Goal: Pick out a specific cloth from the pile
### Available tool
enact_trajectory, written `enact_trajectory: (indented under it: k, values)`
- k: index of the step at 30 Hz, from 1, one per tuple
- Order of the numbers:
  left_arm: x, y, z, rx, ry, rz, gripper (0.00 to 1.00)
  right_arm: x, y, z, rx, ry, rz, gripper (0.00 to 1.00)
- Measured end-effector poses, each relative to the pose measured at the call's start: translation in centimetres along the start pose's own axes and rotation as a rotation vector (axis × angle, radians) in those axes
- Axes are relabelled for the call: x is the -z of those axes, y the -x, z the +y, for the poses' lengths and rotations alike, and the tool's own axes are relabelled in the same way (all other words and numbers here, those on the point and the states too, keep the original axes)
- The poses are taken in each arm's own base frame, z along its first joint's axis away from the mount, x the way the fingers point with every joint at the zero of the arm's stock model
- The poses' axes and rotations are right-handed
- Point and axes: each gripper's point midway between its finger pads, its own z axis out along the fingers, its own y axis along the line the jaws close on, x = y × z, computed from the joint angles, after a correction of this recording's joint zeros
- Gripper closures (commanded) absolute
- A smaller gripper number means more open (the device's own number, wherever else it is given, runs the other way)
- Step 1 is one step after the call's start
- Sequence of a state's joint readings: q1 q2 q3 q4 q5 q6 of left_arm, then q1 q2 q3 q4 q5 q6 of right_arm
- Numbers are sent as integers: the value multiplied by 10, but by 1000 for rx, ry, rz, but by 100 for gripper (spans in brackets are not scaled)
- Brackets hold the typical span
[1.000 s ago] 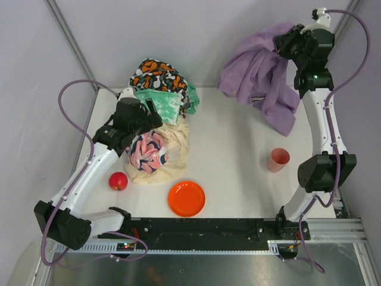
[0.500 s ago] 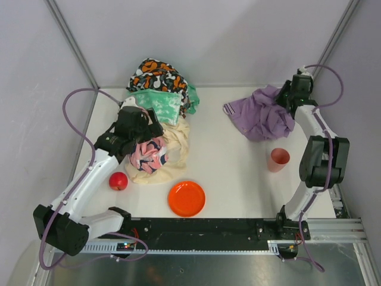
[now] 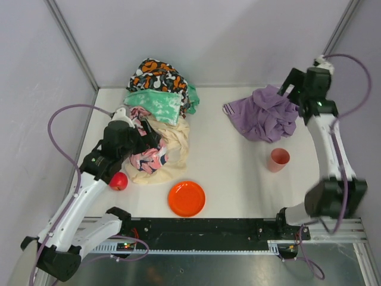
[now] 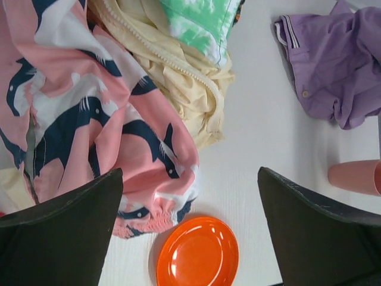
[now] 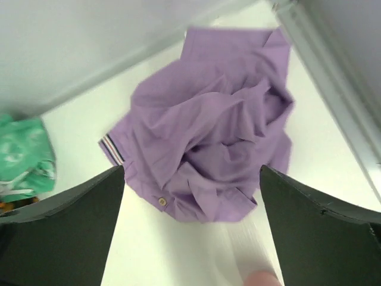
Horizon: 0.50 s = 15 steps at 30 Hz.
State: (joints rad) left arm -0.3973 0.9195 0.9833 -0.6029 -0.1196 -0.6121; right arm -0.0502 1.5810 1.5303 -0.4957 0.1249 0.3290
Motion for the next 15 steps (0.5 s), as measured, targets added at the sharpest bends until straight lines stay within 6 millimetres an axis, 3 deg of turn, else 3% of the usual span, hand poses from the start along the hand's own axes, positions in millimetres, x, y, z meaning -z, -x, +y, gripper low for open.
enact_trajectory:
  k: [3, 5, 7, 9, 15]
  values:
    - [10, -7, 2, 1, -21, 2, 0, 87, 37, -10, -20, 24, -204, 1]
    - [18, -14, 8, 3, -23, 4, 0, 129, 37, -24, -38, 28, -290, 1]
    - [24, -20, 12, 9, -24, 4, 0, 157, 23, -39, -52, 28, -338, 1]
    - [30, -26, 17, 14, -27, 2, 0, 170, -3, -50, -60, 43, -350, 1]
    - [43, -42, 30, 31, -31, -5, 0, 161, -102, -69, -39, 86, -225, 1]
